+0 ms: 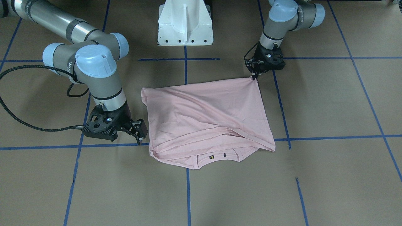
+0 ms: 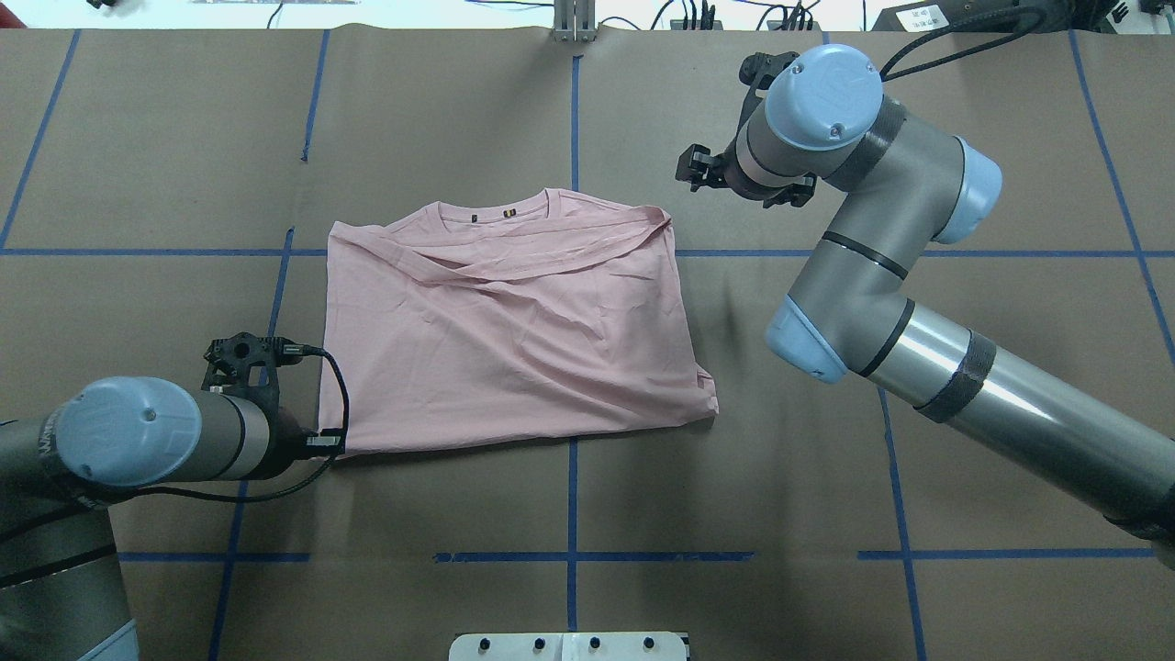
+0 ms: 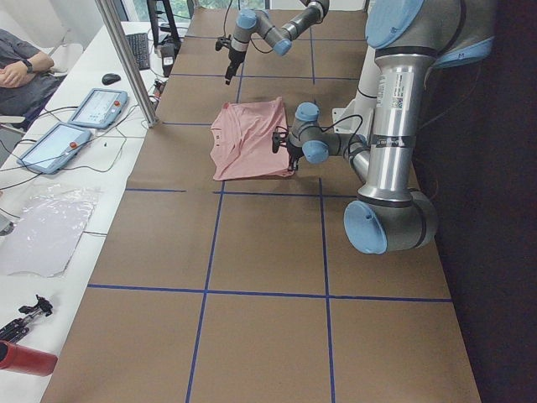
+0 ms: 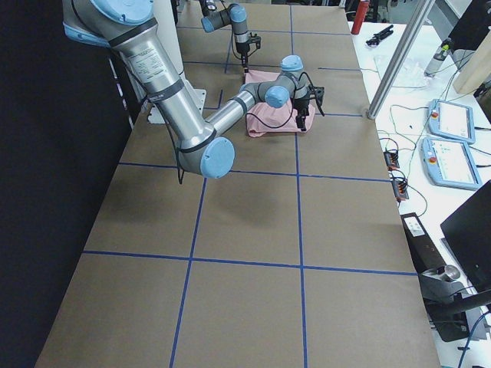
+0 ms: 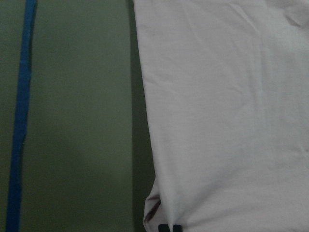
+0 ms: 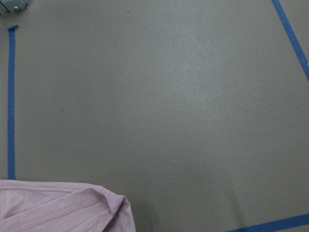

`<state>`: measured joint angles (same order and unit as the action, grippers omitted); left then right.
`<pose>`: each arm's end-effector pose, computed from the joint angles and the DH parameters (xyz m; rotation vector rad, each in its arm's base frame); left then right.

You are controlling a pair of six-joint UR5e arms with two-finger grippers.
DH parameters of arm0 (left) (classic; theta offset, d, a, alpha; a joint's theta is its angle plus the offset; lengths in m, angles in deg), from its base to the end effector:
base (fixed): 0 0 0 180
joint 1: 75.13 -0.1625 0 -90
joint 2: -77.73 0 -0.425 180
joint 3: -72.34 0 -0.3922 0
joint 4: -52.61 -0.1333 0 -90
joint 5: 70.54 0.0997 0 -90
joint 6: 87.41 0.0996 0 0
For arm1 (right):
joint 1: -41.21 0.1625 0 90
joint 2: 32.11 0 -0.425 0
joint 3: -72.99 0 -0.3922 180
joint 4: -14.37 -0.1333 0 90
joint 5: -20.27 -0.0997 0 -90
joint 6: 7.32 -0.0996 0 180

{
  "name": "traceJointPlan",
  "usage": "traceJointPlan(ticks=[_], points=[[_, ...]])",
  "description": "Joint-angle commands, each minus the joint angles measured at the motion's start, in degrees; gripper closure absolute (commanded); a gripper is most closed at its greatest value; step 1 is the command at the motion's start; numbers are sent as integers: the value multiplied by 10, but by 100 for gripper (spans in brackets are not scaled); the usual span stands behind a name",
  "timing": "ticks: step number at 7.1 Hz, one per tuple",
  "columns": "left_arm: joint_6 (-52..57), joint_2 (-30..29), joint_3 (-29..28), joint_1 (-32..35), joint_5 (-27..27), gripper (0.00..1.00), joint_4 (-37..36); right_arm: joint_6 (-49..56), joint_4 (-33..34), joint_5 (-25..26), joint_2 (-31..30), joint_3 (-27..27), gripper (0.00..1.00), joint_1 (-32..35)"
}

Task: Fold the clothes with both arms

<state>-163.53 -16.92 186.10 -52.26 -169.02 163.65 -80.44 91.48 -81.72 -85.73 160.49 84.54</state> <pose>0.4322 -0.3110 0.3878 0.1400 0.8614 -0.0830 -0.4443 -0.5739 0.2801 0.2383 -0.8067 0.3489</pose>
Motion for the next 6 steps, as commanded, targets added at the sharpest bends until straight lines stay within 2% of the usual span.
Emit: traceJointPlan(ticks=[1, 2, 4, 6], points=[[2, 9, 4, -15, 0, 66, 1, 0, 0, 0, -2, 1, 0, 0], [4, 6, 5, -16, 0, 37, 0, 0, 0, 0, -2, 1, 0, 0], [4, 5, 2, -16, -1, 36, -4, 0, 0, -1, -2, 1, 0, 0], [3, 3, -4, -17, -1, 43, -4, 0, 0, -2, -3, 2, 0, 0]])
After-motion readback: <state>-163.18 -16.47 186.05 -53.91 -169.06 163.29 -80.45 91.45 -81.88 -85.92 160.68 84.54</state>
